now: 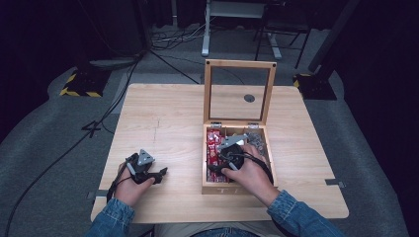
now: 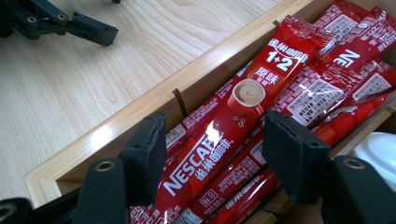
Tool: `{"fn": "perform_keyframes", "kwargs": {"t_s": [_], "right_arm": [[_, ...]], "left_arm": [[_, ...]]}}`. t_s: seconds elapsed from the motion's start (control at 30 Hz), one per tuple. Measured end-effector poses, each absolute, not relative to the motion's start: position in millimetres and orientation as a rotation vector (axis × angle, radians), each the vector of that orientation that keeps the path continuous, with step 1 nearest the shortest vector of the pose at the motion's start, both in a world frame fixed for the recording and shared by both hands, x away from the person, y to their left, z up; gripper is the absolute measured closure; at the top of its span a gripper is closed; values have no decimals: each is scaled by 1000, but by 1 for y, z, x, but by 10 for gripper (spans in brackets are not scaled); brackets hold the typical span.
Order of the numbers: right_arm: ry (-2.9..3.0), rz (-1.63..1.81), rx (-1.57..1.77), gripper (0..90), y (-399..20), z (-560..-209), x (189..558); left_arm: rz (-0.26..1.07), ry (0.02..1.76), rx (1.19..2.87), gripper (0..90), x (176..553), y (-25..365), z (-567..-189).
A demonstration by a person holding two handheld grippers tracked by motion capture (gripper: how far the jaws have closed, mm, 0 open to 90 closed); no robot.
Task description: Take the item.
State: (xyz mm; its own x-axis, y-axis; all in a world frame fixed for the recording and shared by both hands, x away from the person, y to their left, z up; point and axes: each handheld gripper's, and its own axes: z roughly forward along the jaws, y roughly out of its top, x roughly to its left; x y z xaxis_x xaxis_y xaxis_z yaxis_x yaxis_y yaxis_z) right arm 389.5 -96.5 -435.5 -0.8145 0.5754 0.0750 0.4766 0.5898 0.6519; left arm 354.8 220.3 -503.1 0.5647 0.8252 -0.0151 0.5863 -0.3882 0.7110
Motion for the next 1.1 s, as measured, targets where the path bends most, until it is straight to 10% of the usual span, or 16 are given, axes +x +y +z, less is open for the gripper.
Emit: {"fn": "perform_keyframes", "kwargs": {"t_s": [1.1], "right_arm": [[2690,1143,836,813,-95,-414,381]], "left_arm": [[445,1123,2115,314,355,219,-503]]}}
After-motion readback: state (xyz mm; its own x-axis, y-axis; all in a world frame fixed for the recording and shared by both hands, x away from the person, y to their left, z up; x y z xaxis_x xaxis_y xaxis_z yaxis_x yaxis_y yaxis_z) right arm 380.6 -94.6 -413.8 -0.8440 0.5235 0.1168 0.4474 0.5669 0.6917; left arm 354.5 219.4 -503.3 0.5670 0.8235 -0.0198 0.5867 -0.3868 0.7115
